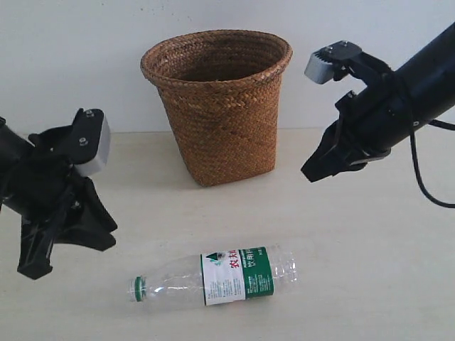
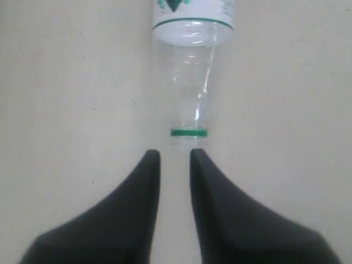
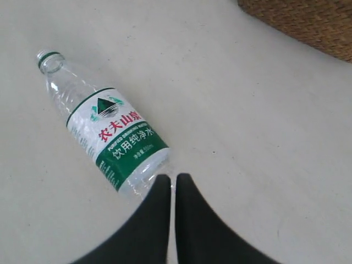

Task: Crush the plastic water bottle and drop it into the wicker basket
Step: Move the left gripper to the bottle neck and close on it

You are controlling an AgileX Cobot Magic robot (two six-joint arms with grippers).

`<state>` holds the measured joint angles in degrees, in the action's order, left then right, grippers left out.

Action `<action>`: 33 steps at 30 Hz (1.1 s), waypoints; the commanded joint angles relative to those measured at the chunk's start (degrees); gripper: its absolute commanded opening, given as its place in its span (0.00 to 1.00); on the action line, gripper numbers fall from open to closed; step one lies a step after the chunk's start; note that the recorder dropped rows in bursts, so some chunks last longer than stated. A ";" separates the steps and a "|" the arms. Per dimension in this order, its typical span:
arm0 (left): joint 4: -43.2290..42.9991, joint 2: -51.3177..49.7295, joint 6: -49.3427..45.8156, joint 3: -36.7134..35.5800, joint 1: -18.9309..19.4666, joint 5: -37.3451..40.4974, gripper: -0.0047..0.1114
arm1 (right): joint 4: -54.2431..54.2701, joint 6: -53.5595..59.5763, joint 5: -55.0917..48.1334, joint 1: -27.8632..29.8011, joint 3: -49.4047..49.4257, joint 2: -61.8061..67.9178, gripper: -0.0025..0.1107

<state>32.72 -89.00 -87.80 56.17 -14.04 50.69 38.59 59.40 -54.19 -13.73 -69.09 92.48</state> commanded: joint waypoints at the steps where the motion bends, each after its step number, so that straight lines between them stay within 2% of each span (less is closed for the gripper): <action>1: 2.28 -1.06 -7.99 -1.70 -0.46 0.77 0.45 | 0.47 1.17 0.25 -3.04 -0.50 1.05 0.02; 2: 2.41 -1.56 -8.00 -2.08 -0.46 0.46 0.52 | 0.17 1.17 0.40 -3.97 -0.50 1.06 0.02; 4: 3.94 -2.25 -8.00 -2.94 -0.46 -0.13 0.60 | 0.04 1.06 0.63 -5.39 -0.50 1.42 0.02; 6: 5.25 -3.51 -8.26 -3.57 -0.57 -0.90 0.63 | 0.04 0.51 0.83 -6.85 -0.50 2.04 0.02; 14: 5.21 -8.89 -11.37 -4.51 -4.55 -10.11 0.63 | -0.41 0.42 2.12 -10.86 -0.50 5.61 0.02; 20: 5.36 -12.21 -11.37 -4.51 -6.56 -15.44 0.63 | -0.31 -2.13 3.45 -10.85 -0.50 7.73 0.02; 33: 5.89 -17.39 -12.90 -4.51 -6.70 -21.40 0.63 | -0.43 -2.26 4.26 -10.85 -0.50 10.00 0.02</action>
<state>37.34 -105.67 -100.04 51.83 -20.44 30.81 38.25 57.37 -49.98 -24.53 -69.35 102.15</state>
